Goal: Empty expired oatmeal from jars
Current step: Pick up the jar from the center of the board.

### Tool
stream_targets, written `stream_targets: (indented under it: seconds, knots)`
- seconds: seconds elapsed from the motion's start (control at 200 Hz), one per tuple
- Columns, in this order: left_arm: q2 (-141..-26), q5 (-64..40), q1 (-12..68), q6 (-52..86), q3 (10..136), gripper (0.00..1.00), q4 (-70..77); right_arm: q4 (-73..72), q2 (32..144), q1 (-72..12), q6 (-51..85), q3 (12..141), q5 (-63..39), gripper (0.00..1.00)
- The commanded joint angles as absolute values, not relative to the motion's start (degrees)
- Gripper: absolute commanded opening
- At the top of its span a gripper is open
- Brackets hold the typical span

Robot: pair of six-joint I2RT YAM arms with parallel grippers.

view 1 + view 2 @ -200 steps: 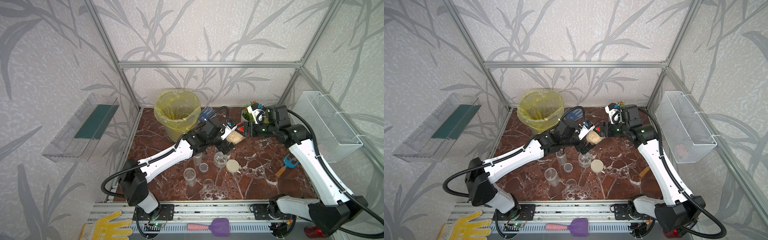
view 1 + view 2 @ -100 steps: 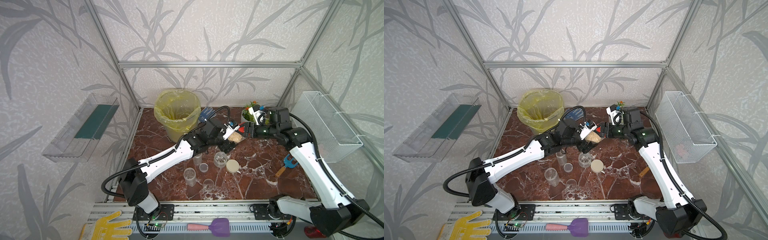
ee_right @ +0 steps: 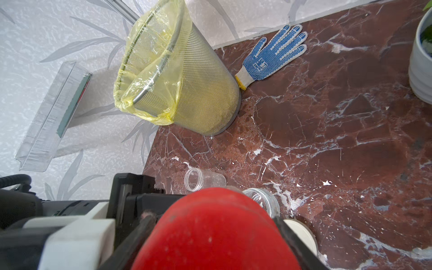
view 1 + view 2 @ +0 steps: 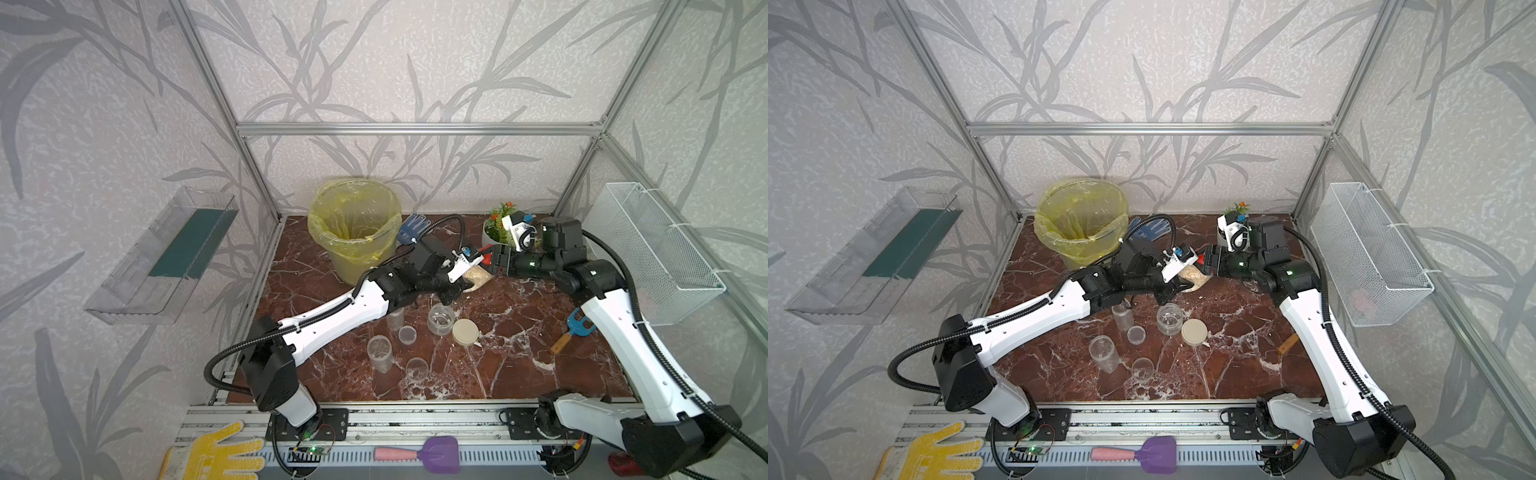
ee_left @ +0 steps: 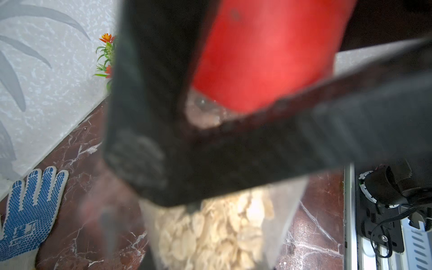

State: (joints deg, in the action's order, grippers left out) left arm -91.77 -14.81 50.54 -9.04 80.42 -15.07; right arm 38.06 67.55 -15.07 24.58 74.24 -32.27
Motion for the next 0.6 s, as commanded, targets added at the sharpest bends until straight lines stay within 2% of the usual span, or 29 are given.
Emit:
stream_targets:
  seconds: [0.0,0.1,0.595]
  knots:
    - [-91.6,-13.2,49.9,-8.5,82.2,0.10,-12.7,36.2,64.9,-15.7,26.2,73.1,-38.2,0.79]
    - [-91.1,-12.8,49.8,-8.7,81.9,0.07,-12.4,36.3,64.6,-15.6,26.1,72.6,-37.4,0.87]
    - [-86.9,-8.7,49.1,-9.5,77.9,0.05,-9.9,36.7,60.7,-12.9,27.2,69.0,-36.9,0.91]
